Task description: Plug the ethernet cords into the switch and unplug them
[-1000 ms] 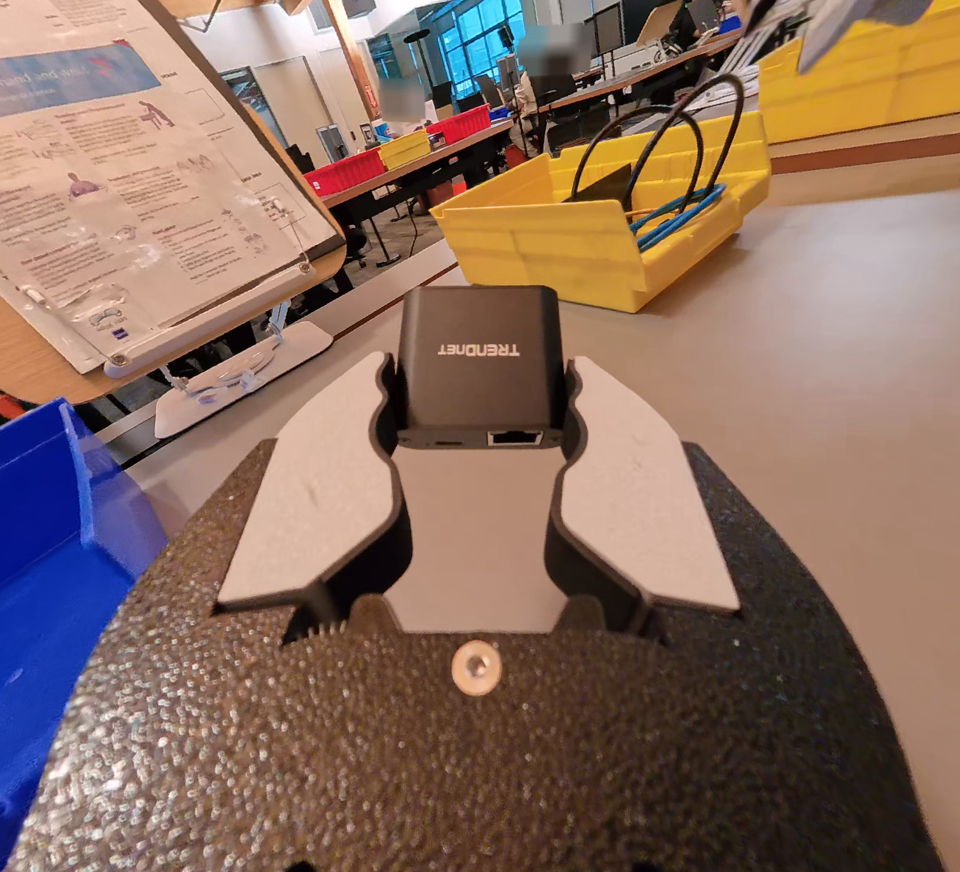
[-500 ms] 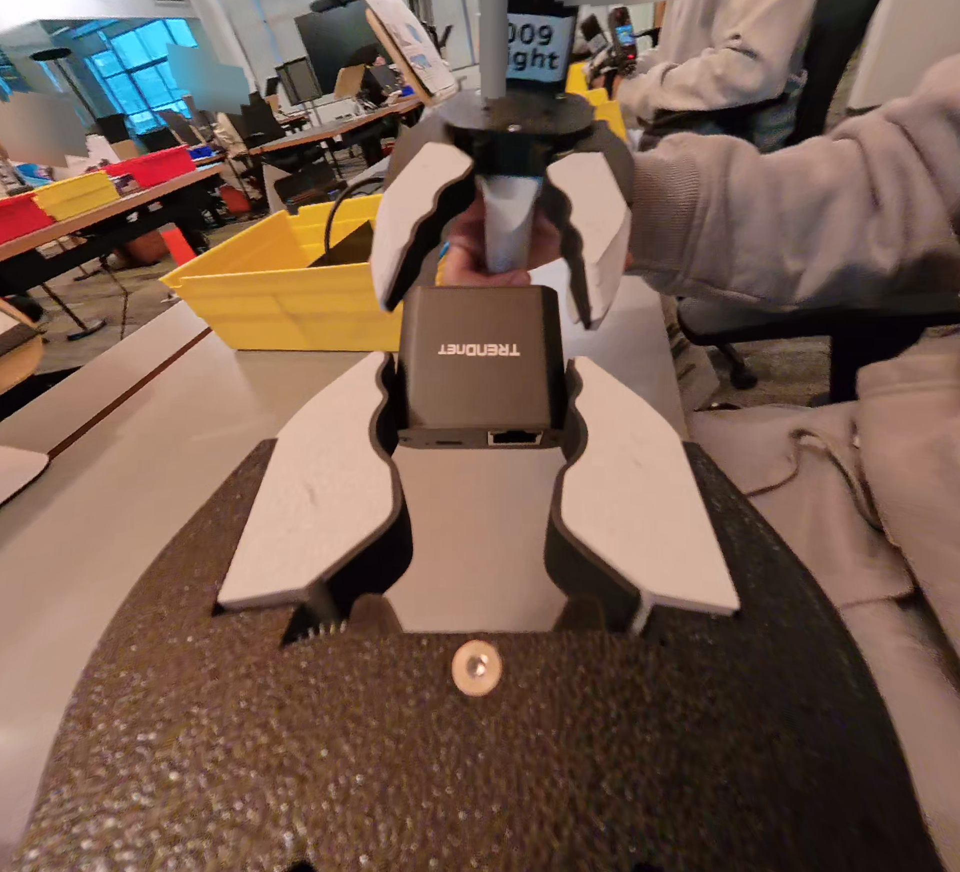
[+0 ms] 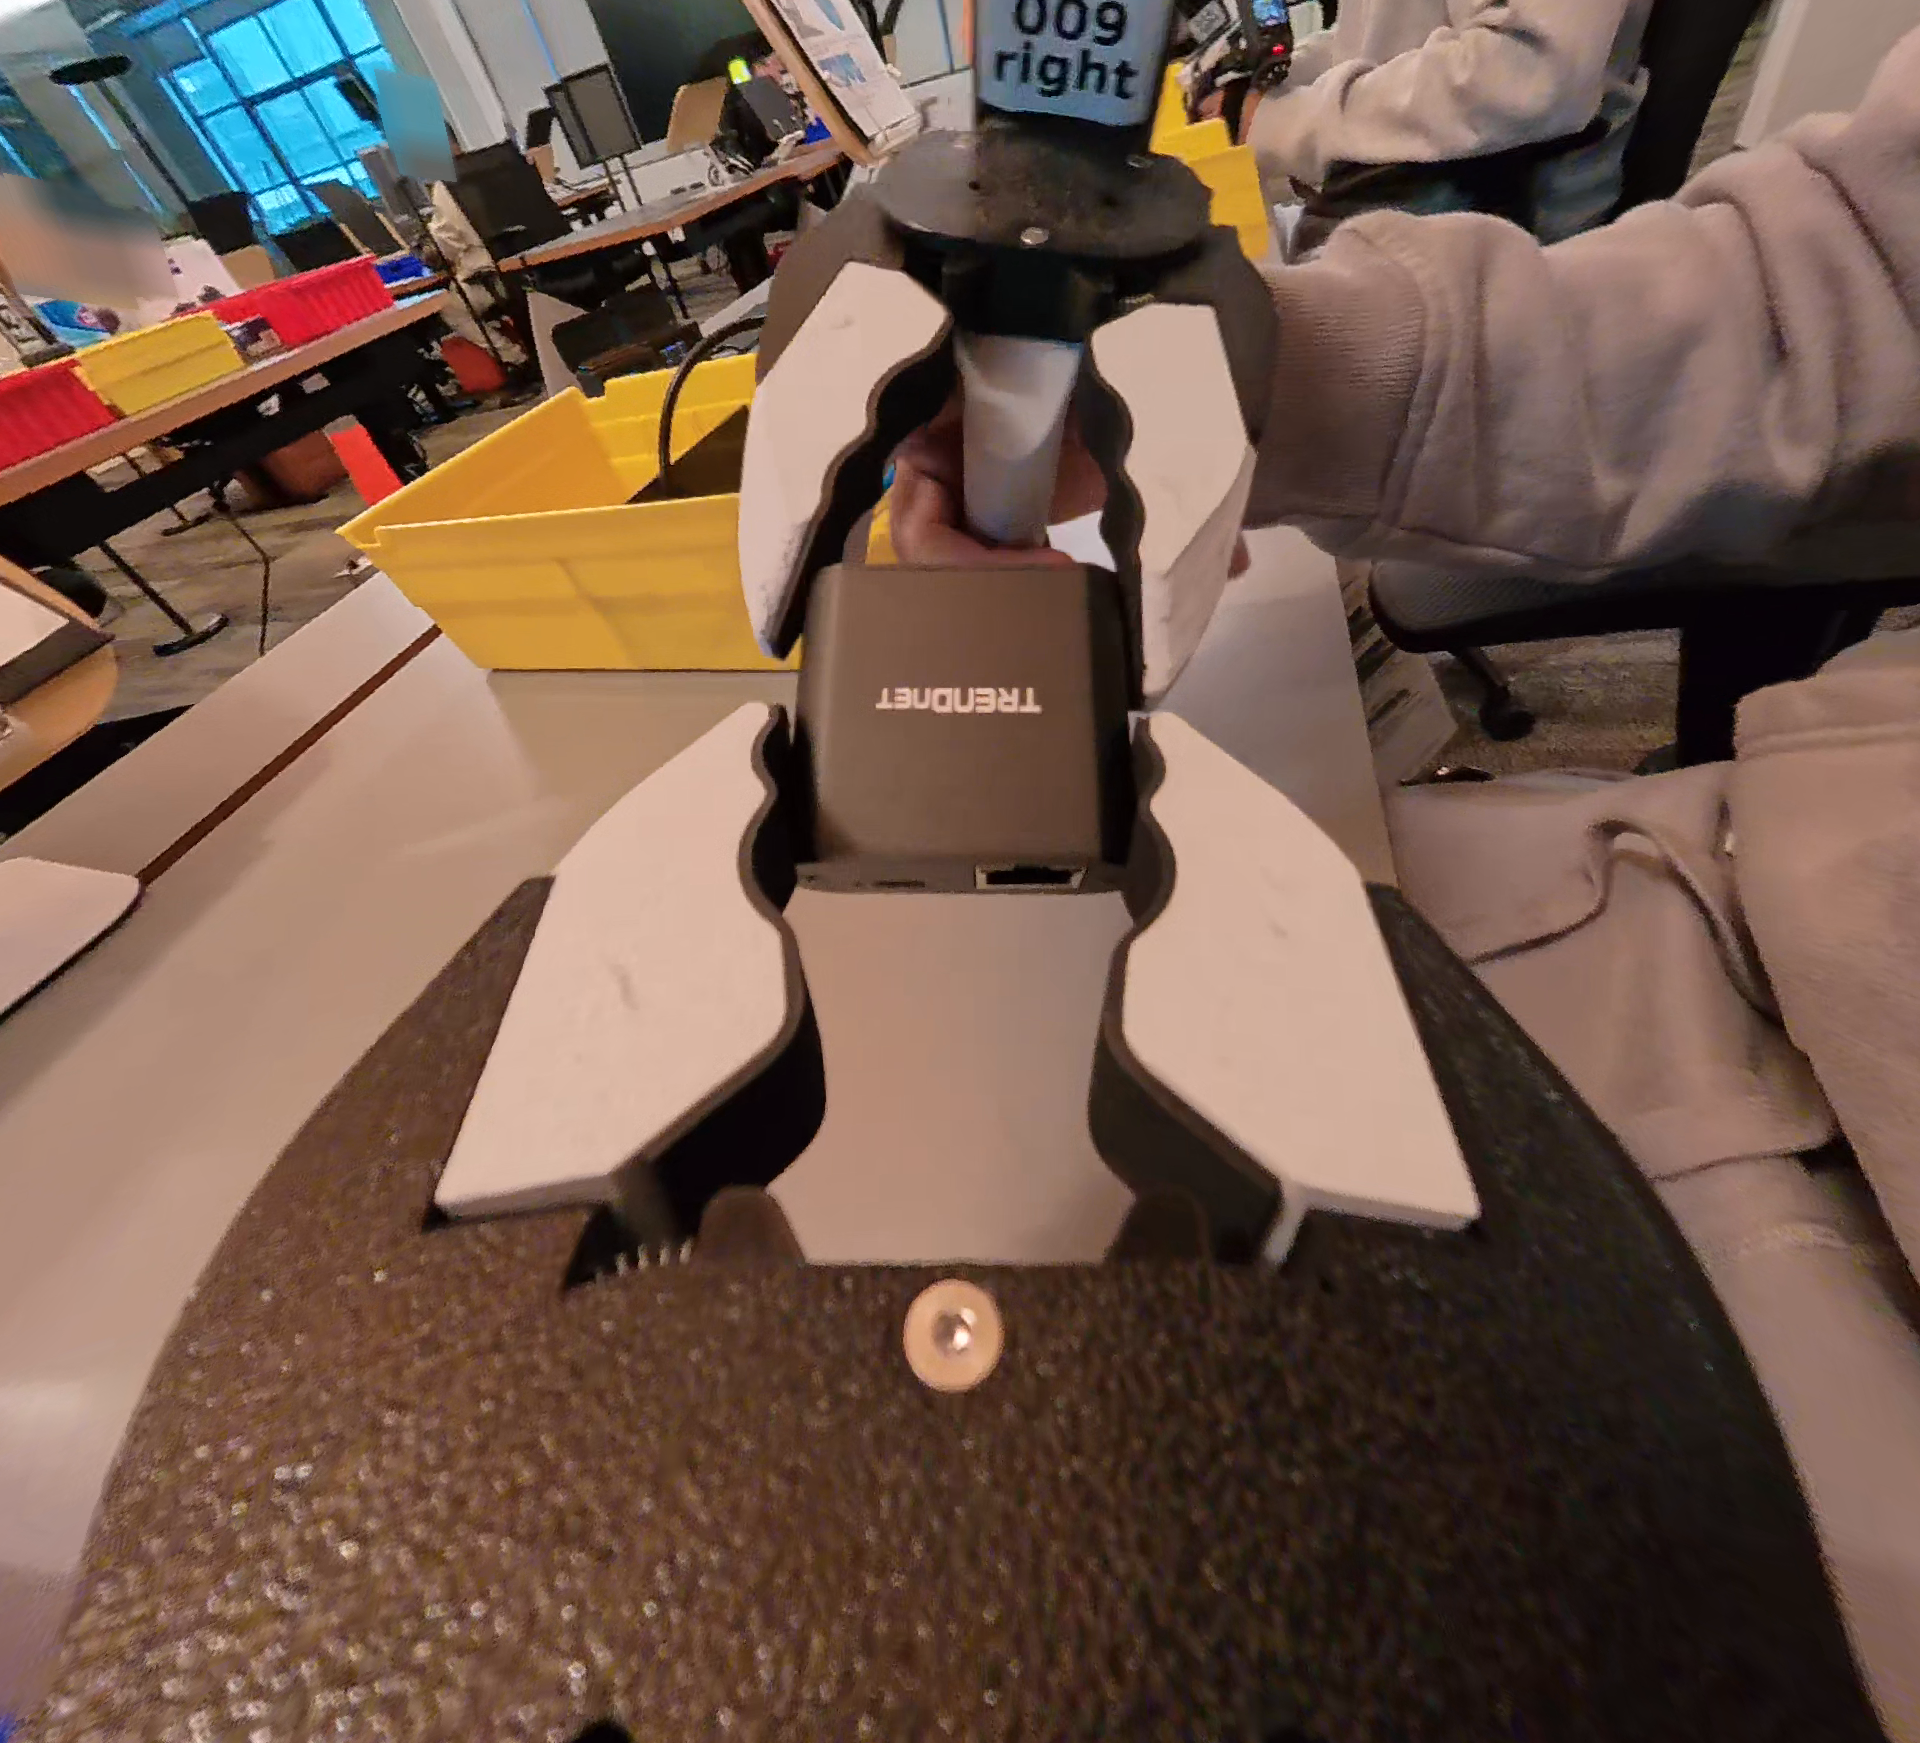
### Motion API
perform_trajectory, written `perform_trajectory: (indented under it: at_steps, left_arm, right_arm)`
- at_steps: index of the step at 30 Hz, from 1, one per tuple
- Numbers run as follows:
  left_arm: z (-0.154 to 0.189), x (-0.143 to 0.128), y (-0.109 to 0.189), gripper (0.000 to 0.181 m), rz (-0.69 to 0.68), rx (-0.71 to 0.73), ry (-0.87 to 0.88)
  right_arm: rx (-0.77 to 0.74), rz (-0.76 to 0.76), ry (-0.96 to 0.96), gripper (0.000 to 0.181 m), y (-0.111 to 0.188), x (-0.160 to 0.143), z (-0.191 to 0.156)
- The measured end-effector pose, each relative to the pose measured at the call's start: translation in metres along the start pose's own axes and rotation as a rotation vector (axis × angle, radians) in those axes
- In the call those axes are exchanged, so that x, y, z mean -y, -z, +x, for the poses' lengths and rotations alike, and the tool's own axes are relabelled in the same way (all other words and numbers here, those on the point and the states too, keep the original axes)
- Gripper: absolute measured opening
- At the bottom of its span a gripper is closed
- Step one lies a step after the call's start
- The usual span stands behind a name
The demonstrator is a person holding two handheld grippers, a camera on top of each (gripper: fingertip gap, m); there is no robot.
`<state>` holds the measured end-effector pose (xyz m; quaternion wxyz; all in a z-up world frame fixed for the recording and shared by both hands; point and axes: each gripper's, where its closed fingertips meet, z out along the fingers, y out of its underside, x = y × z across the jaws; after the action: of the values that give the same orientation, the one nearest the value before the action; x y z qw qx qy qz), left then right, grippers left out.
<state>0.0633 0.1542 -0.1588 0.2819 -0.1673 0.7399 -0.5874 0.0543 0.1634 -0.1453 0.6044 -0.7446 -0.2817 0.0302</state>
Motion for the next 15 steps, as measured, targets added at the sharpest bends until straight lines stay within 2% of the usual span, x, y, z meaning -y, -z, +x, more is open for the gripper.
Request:
perform_trajectory:
  at_steps: [4, 8, 12, 14, 15]
  left_arm:
    - [-0.001, -0.004, -0.001, 0.061, -0.029, 0.006, 0.012]
    - [-0.001, -0.002, -0.001, 0.061, -0.023, 0.013, -0.022]
    - [-0.003, 0.004, 0.0, 0.063, 0.043, 0.034, -0.011]
    - [-0.011, 0.001, 0.001, 0.087, 0.04, 0.092, -0.001]
    - [-0.013, -0.001, 0.002, 0.089, 0.032, 0.102, 0.0]
  right_arm:
    - [0.002, -0.071, 0.001, 0.058, -0.001, -0.006, 0.001]
    - [-0.018, -0.064, 0.032, 0.058, 0.0, -0.004, 0.001]
    - [-0.015, -0.023, -0.004, 0.058, 0.002, 0.001, 0.003]
    - [-0.065, -0.034, 0.012, 0.058, 0.006, 0.002, 0.013]
    - [-0.063, -0.03, 0.002, 0.058, 0.009, 0.004, 0.015]
